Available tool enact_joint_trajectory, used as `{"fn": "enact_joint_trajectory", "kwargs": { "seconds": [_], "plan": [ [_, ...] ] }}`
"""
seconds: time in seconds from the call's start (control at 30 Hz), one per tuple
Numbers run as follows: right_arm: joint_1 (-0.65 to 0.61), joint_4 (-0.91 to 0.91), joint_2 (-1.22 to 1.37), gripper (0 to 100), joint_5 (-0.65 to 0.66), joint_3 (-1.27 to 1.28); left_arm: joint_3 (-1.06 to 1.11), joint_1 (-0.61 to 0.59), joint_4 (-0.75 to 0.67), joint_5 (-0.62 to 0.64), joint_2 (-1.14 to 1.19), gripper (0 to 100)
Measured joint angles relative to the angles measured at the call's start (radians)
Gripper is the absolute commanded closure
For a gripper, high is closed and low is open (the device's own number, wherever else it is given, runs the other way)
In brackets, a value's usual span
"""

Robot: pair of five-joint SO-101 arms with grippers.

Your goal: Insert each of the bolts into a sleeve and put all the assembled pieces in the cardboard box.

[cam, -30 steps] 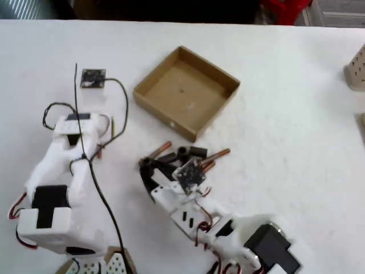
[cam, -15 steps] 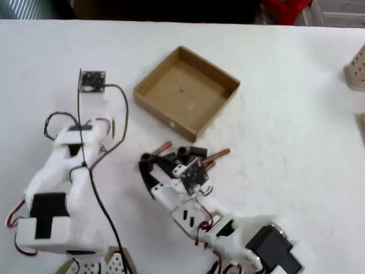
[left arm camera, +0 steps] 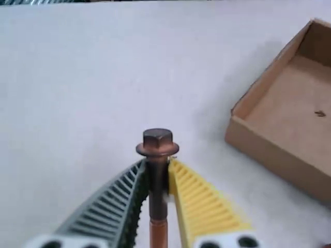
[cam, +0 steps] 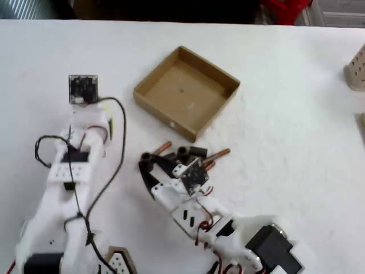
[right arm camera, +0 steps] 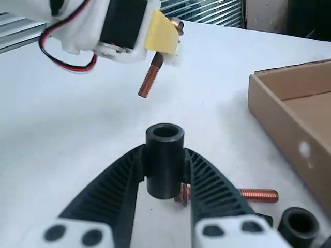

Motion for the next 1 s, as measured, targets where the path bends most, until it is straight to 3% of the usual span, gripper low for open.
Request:
{"fn": "enact_joint_trajectory", "kwargs": {
  "seconds": [0.3, 0.5, 0.63, 0.73, 1.0],
  "plan": [
    [0.02, 0.026, 0.0, 98.2, 0.0, -0.008, 0.25, 0.129, 0.002, 0.0, -0.563, 98],
    [0.018, 0.026, 0.0, 98.2, 0.0, -0.008, 0.261, 0.239, 0.157, 0.0, -0.859, 98],
    [0.017, 0.026, 0.0, 98.2, 0.0, -0.008, 0.278, 0.328, 0.176, 0.018, -0.931, 98],
    [0.018, 0.026, 0.0, 98.2, 0.0, -0.008, 0.334, 0.354, 0.169, 0.126, -0.942, 98],
    [0.018, 0.026, 0.0, 98.2, 0.0, -0.008, 0.489, 0.354, -0.025, 0.198, -0.945, 98]
  ]
}}
